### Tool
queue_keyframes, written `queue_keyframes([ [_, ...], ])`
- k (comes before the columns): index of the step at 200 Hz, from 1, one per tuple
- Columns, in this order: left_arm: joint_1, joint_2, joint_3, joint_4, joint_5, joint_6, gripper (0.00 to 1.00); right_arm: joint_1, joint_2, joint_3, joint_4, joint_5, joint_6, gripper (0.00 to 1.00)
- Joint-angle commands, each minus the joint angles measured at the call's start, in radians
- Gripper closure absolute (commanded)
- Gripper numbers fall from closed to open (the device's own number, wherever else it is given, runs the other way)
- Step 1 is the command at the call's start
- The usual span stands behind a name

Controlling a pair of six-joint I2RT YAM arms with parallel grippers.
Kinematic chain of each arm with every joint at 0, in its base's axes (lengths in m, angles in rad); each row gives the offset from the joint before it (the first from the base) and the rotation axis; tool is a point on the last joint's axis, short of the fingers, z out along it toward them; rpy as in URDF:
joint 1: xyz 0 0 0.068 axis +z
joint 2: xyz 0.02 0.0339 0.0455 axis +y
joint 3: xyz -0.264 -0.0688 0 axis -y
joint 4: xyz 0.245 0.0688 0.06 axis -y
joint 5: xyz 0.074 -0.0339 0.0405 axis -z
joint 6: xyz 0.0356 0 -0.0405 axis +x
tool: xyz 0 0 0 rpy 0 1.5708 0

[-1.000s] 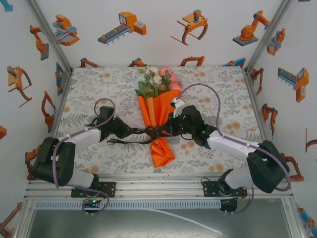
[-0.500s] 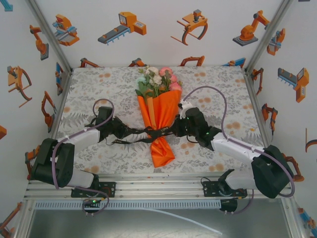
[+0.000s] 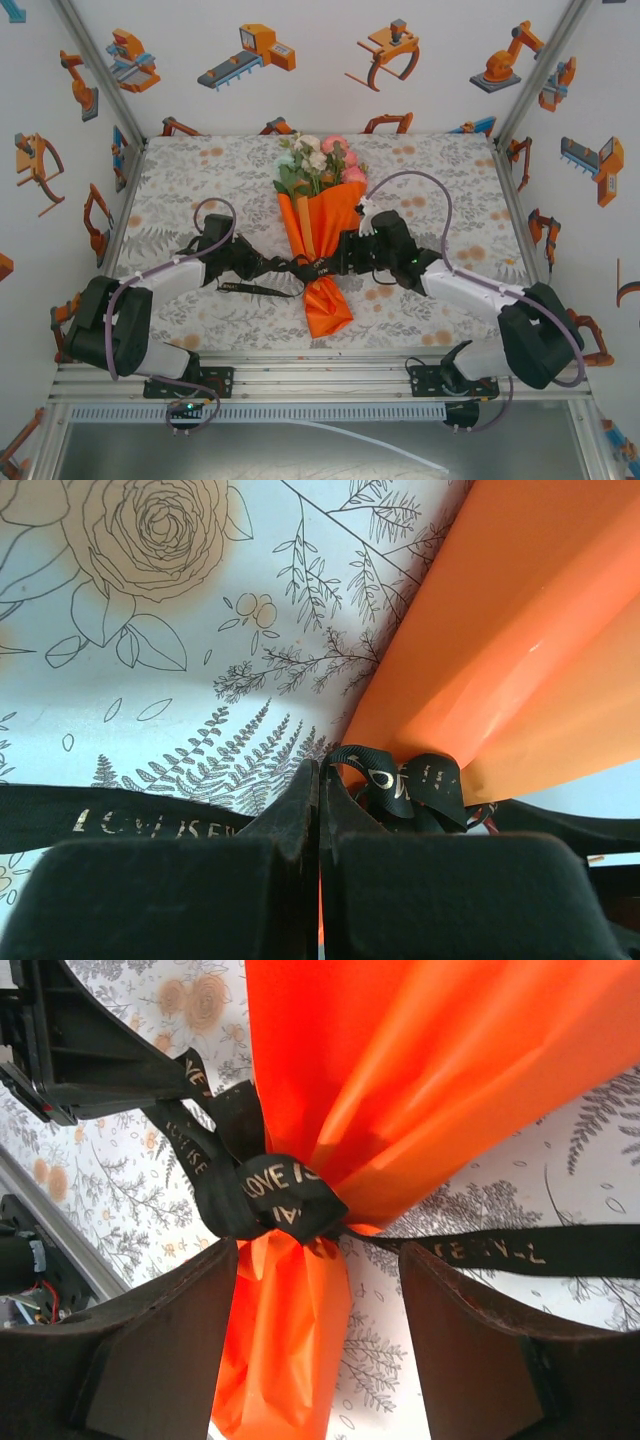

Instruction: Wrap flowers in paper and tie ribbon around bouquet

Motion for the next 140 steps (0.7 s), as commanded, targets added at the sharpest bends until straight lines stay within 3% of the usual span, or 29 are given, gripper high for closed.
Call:
queue_keyframes([
  [1, -0.008, 0.008, 0.026, -0.023, -0.007, 0.020, 1.00, -0.004, 0.049, 0.044, 0.053, -0.055, -0.020, 0.39],
  [42, -0.010, 0.003, 0.026, -0.031, -0.009, 0.023, 1.00, -0.009, 0.138, 0.079, 0.112, -0.071, -0.033, 0.39],
  [73, -0.012, 0.000, 0.024, -0.035, -0.016, 0.023, 1.00, -0.013, 0.190, 0.111, 0.135, -0.112, -0.029, 0.48],
  [93, -0.013, 0.011, 0.015, -0.018, -0.011, 0.011, 1.00, -0.013, 0.208, 0.123, 0.142, -0.124, -0.026, 0.59],
  [140, -0.015, -0.011, 0.005, -0.024, -0.028, 0.000, 1.00, -0.016, 0.188, 0.117, 0.152, -0.122, -0.018, 1.00],
])
